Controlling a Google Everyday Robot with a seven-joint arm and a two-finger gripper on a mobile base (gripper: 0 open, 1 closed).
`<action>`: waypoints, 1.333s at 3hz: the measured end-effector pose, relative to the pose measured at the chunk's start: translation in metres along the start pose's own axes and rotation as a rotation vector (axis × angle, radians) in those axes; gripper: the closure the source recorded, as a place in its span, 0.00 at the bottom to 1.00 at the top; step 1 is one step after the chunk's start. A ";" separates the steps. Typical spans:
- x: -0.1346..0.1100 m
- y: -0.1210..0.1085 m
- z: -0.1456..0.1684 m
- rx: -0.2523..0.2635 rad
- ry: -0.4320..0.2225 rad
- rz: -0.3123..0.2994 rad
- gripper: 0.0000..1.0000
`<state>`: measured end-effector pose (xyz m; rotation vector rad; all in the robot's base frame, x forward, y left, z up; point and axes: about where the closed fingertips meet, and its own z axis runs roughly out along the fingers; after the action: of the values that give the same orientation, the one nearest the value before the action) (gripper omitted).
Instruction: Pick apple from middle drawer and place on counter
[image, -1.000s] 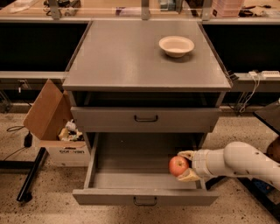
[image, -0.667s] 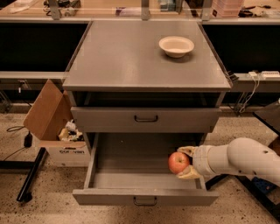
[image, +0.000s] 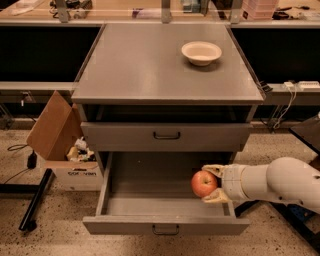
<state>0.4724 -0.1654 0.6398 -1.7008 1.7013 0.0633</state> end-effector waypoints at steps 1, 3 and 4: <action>-0.003 -0.008 -0.007 -0.033 -0.025 0.009 1.00; -0.027 -0.099 -0.062 -0.102 -0.151 0.027 1.00; -0.054 -0.152 -0.117 -0.138 -0.199 -0.011 1.00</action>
Offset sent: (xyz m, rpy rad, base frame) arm 0.0421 -0.0422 0.1627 0.2148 0.2081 0.2391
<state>0.5484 -0.1987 0.8209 -1.7406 1.5706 0.3409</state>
